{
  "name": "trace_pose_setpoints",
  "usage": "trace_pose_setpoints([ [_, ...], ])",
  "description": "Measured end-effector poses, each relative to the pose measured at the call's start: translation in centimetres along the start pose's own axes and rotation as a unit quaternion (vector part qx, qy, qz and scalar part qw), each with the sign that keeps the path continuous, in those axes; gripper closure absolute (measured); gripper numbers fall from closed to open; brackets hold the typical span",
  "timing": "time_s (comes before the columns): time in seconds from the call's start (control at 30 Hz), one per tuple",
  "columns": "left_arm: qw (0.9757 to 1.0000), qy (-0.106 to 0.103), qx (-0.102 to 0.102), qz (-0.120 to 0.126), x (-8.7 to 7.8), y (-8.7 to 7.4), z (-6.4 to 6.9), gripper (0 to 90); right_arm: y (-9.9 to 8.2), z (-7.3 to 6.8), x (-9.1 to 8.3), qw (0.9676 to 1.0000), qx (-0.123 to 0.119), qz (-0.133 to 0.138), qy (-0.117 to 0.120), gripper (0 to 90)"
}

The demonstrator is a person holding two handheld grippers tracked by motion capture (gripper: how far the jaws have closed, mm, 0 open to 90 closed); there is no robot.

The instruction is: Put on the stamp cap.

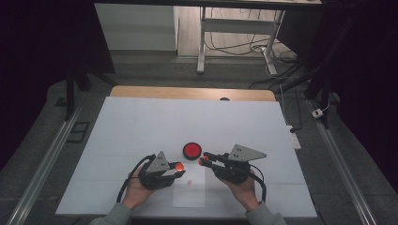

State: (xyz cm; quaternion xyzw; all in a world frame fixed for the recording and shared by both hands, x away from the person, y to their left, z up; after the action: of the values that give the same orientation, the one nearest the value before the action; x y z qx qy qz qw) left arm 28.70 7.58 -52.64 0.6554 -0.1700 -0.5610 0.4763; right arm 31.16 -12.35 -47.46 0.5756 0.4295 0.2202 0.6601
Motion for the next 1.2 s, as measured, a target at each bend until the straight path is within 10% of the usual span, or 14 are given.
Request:
trace_pose_setpoints([
  [1.2, 0.9993, -0.033, 0.015, -0.005, 3.9, 2.3, 1.2, 64.6, -0.4, -0.9, 0.5, 0.9999, -0.001, -0.008, 0.013, 73.3],
])
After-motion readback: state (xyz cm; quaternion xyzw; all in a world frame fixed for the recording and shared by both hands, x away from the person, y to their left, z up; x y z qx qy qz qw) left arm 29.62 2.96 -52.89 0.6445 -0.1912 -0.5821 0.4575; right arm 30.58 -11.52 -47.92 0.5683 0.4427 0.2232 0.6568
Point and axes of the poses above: each handheld gripper's, and its own axes: x roughly forward along the jaws, y roughly out of its top, z roughly to its right, the point moved 5 cm from there along x, roughly forward along the jaws, and after that the axes turned 9 degrees about -y, right-handed, at the moved point
